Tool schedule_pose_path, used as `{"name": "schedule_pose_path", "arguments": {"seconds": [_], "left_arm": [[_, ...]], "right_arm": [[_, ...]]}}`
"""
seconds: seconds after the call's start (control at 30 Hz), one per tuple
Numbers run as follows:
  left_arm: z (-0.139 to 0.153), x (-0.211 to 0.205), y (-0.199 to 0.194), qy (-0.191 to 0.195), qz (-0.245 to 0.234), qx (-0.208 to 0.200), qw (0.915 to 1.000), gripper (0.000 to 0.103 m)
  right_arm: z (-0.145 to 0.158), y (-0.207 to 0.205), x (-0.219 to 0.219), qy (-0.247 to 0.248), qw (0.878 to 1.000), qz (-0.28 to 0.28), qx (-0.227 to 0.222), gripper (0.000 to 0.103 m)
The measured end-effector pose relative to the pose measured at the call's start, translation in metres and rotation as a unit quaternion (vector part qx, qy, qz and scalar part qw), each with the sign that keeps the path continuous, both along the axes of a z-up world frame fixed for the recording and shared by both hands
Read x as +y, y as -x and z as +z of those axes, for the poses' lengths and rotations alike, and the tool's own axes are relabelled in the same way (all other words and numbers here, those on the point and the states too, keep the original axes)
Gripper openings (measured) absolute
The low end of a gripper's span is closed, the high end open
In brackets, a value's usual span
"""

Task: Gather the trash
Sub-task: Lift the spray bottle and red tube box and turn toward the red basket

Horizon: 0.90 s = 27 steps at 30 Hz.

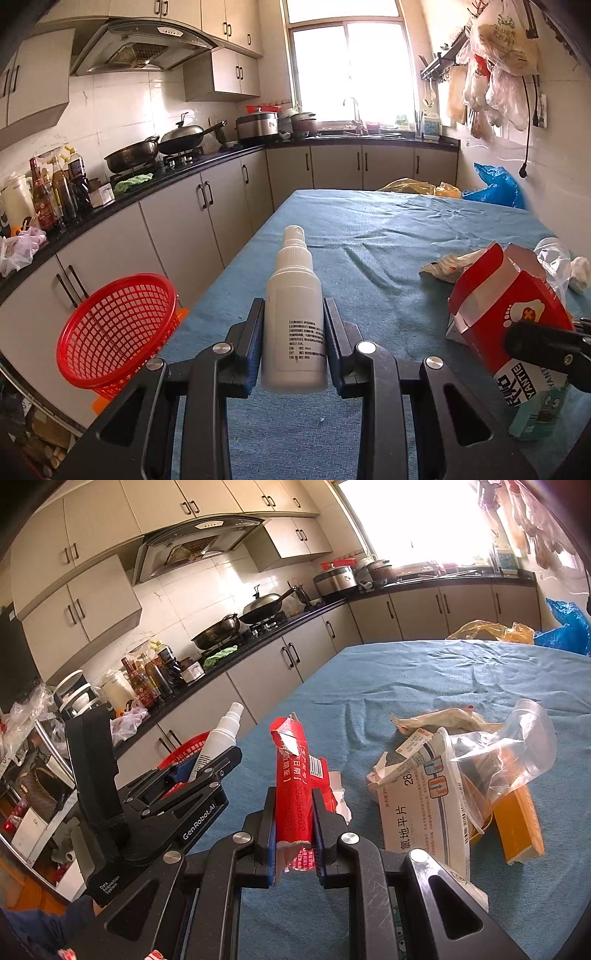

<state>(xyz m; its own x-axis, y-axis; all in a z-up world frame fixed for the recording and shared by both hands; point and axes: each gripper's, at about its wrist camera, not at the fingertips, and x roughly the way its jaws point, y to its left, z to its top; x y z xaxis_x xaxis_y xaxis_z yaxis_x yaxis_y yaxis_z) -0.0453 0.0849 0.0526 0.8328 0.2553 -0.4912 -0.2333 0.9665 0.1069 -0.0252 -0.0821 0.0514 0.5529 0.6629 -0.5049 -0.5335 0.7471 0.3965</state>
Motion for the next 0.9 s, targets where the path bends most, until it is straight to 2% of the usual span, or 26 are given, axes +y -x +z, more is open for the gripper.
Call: {"name": "schedule_pose_path", "arguments": {"seconds": [0.5, 0.7, 0.9], "left_arm": [[0.000, 0.000, -0.001, -0.001, 0.007, 0.000, 1.0000, 0.029], [0.000, 0.006, -0.001, 0.015, 0.011, 0.009, 0.9998, 0.029], [0.003, 0.015, 0.012, 0.034, 0.008, 0.020, 0.9992, 0.029]], "right_arm": [[0.004, 0.003, 0.000, -0.003, 1.000, 0.002, -0.002, 0.017], [0.007, 0.003, -0.002, -0.009, 1.000, 0.002, -0.004, 0.017], [0.008, 0.002, -0.001, -0.025, 1.000, 0.005, 0.013, 0.017]]}}
